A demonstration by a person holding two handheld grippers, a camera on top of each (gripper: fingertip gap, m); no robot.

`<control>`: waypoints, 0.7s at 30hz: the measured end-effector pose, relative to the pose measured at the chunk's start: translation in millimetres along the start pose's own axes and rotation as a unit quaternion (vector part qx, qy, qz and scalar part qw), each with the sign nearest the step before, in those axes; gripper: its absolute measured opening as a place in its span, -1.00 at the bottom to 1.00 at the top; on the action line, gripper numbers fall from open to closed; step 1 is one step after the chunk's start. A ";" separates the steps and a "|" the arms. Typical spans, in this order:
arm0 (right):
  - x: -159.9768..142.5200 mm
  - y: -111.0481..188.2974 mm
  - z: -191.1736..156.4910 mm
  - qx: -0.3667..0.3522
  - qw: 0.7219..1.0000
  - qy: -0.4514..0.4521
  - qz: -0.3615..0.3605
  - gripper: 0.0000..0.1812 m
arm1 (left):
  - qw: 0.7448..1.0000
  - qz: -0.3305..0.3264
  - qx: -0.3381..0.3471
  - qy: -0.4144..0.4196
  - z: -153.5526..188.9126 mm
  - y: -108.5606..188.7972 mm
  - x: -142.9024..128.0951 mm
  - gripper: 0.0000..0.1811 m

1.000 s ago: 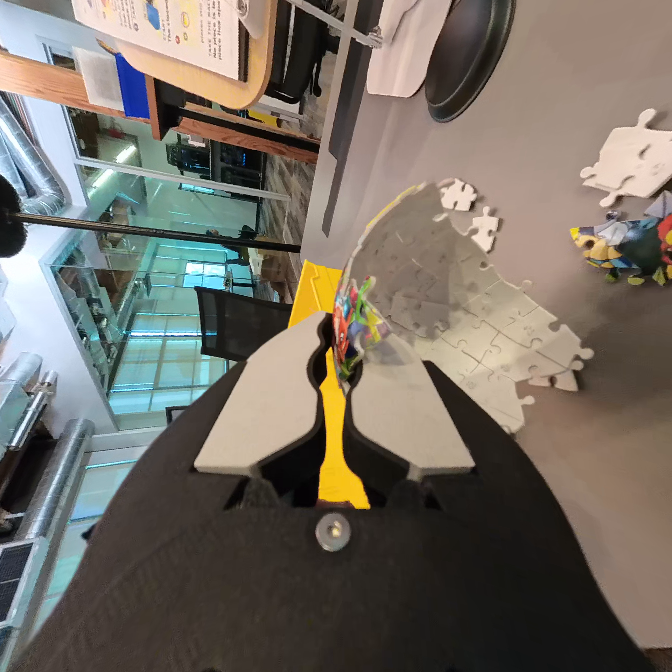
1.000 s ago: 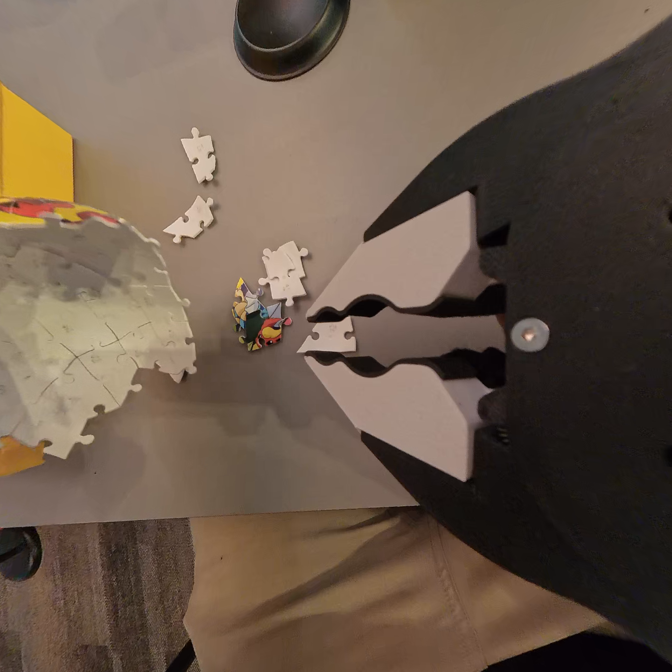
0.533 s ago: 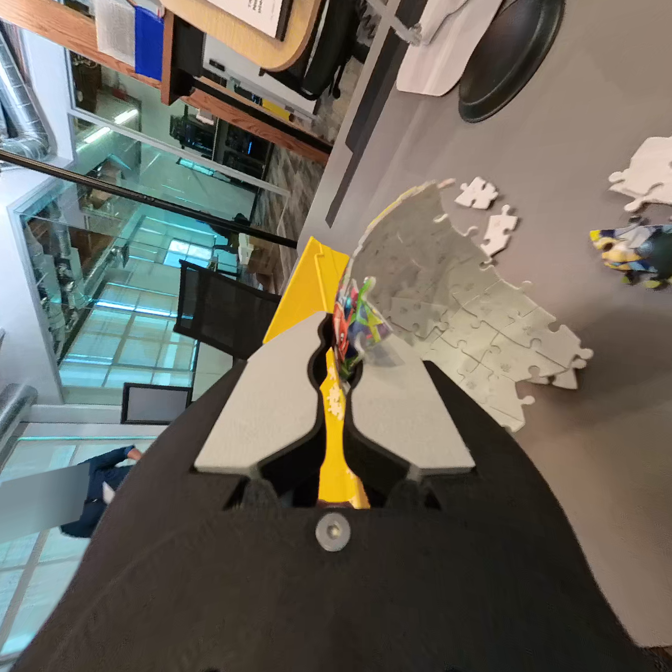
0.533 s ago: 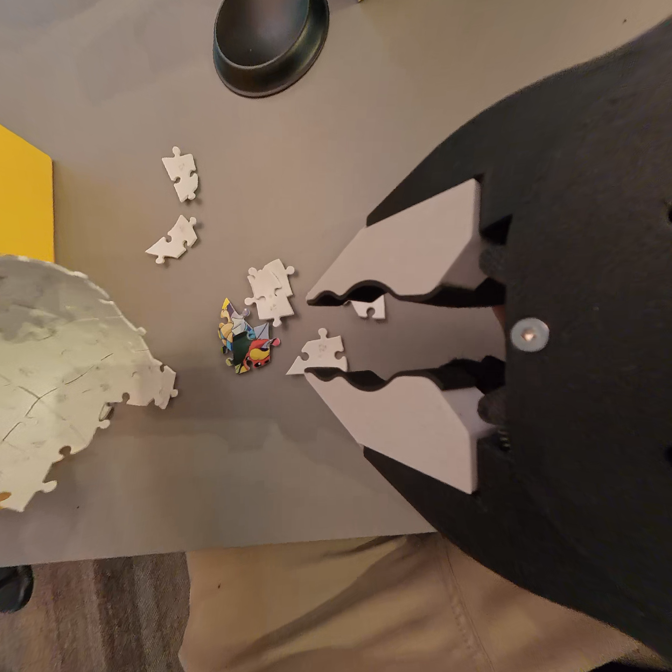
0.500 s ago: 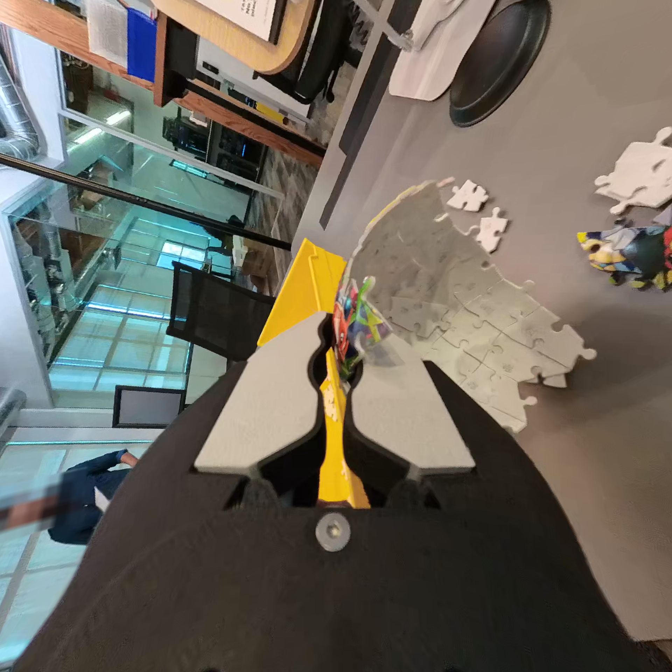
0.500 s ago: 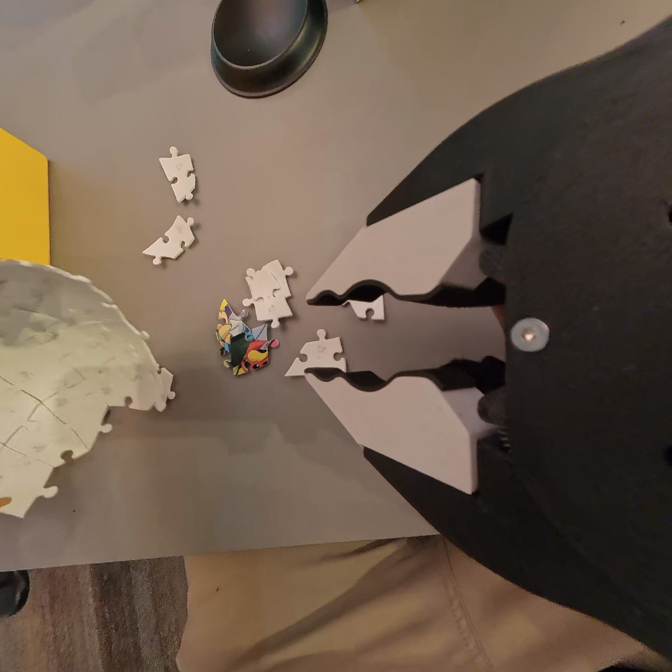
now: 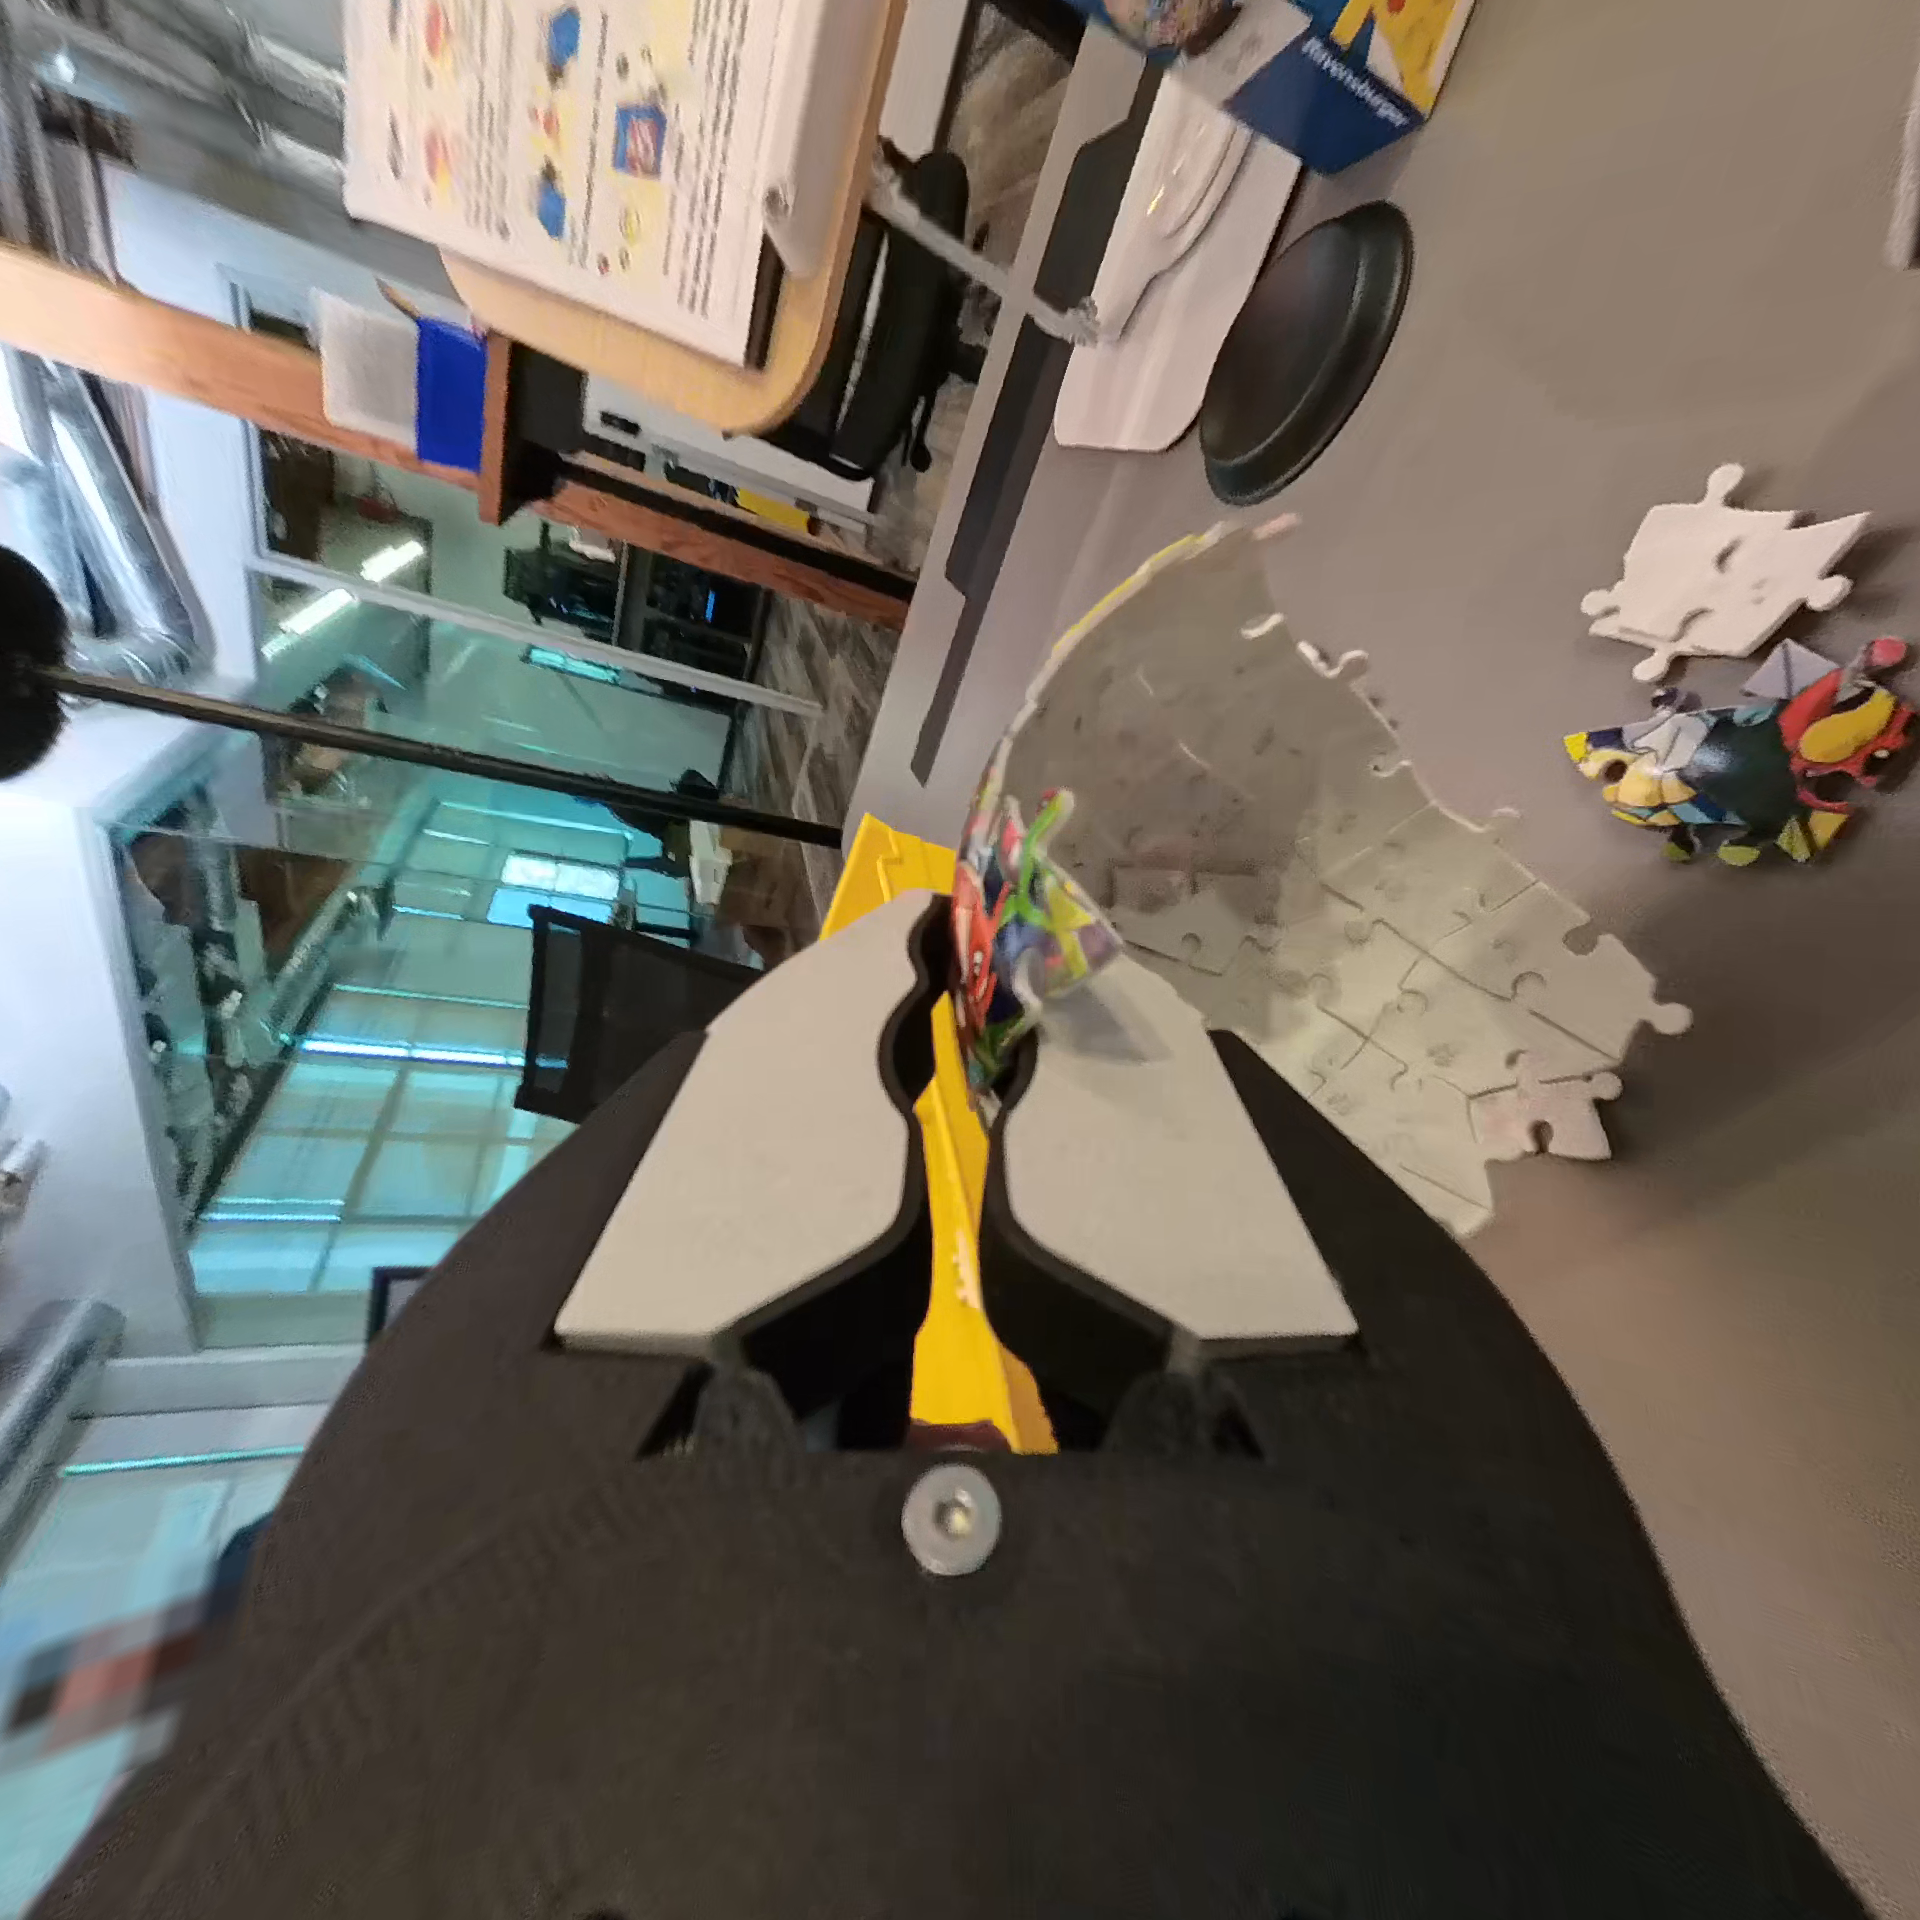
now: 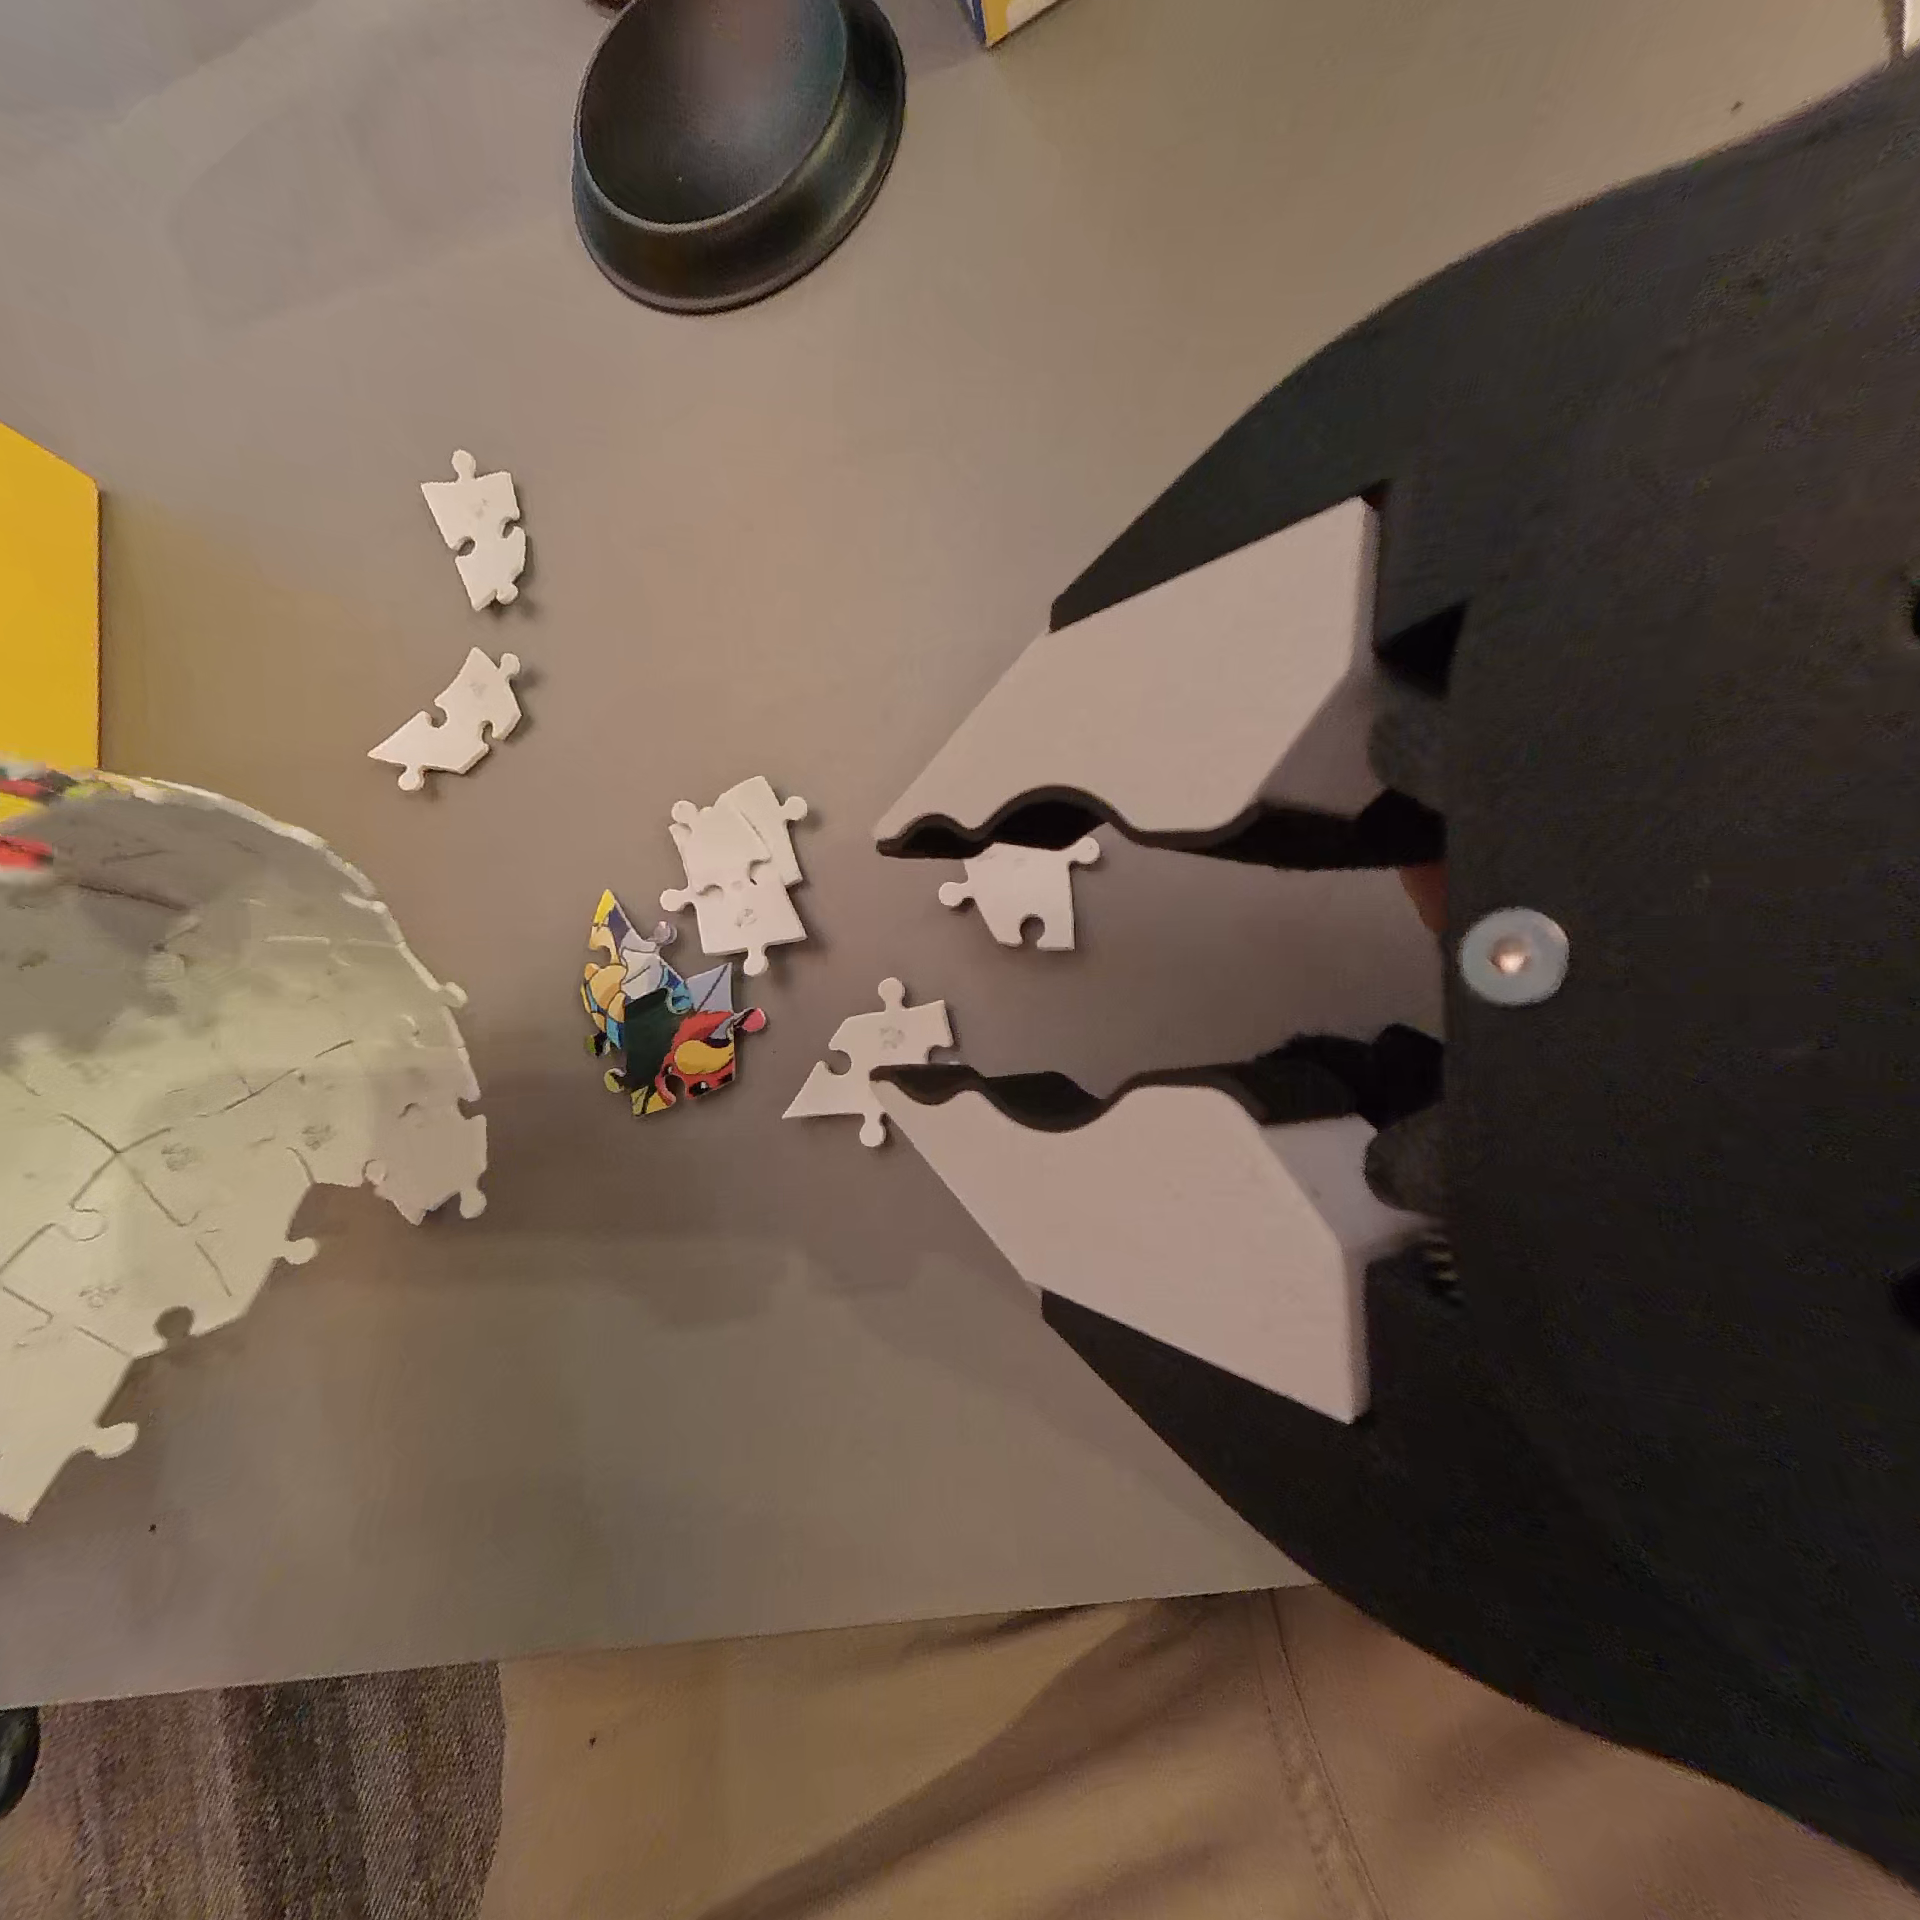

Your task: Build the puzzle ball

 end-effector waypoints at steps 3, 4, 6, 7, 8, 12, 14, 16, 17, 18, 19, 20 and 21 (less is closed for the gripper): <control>0.2 0.3 -0.3 0.000 1.000 0.001 0.002 -0.57 | 1.000 0.015 0.018 -0.017 3.8 4.3 4.6 -0.96; 0.1 0.4 -0.1 0.000 1.000 0.002 0.001 -0.57 | 0.999 0.013 0.033 -0.020 3.9 3.8 4.4 -0.96; -0.2 0.5 -0.3 0.000 1.000 0.003 0.001 -0.57 | 0.999 0.026 0.043 -0.006 1.8 4.3 4.5 -0.96; -0.4 0.7 -0.6 -0.001 1.000 0.006 0.000 -0.57 | 0.998 0.036 0.053 0.003 0.3 6.3 5.1 -0.96; -0.4 1.0 -1.1 -0.003 1.000 0.008 0.000 -0.57 | 0.997 0.043 0.062 0.001 -0.1 7.4 5.4 -0.96; 1.2 2.2 -4.4 0.000 1.000 0.021 0.007 -0.56 | 0.998 0.029 0.057 0.029 -7.6 4.3 -2.7 -0.96; 3.2 2.3 -7.5 0.007 1.000 0.026 0.012 -0.55 | 0.998 0.019 0.051 0.028 -8.8 3.4 -3.6 -0.96; 4.6 -0.1 -10.6 0.010 0.999 0.032 0.006 -0.55 | 0.998 0.017 0.038 0.046 -7.9 0.7 -4.8 -0.96; 5.3 -1.5 -12.5 0.011 0.999 0.036 0.003 -0.55 | 0.998 0.013 0.037 0.047 -7.6 -1.1 -5.7 -0.96; 6.2 -2.6 -14.9 0.013 0.999 0.043 0.001 -0.55 | 0.998 0.009 0.034 0.055 -8.3 -3.1 -7.1 -0.96; 7.6 -3.1 -18.3 0.017 0.999 0.051 0.003 -0.56 | 0.997 0.005 0.028 0.071 -9.7 -5.2 -8.9 -0.96; 10.2 -2.9 -22.6 0.023 0.998 0.060 0.008 -0.56 | 0.996 0.003 0.019 0.090 -11.4 -7.1 -11.0 -0.96; 13.9 -2.3 -28.6 0.033 0.997 0.073 0.013 -0.56 | 0.994 0.002 0.015 0.107 -13.7 -8.5 -13.6 -0.96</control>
Point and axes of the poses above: each gripper's, where its closed fingertips meet, y back along the fingers, x out of its top, z = x × y across the jaws, the point moved 9 cm from there along y, back along the fingers, and after that the axes turned 15 degrees about -z, right-handed, at the moved point
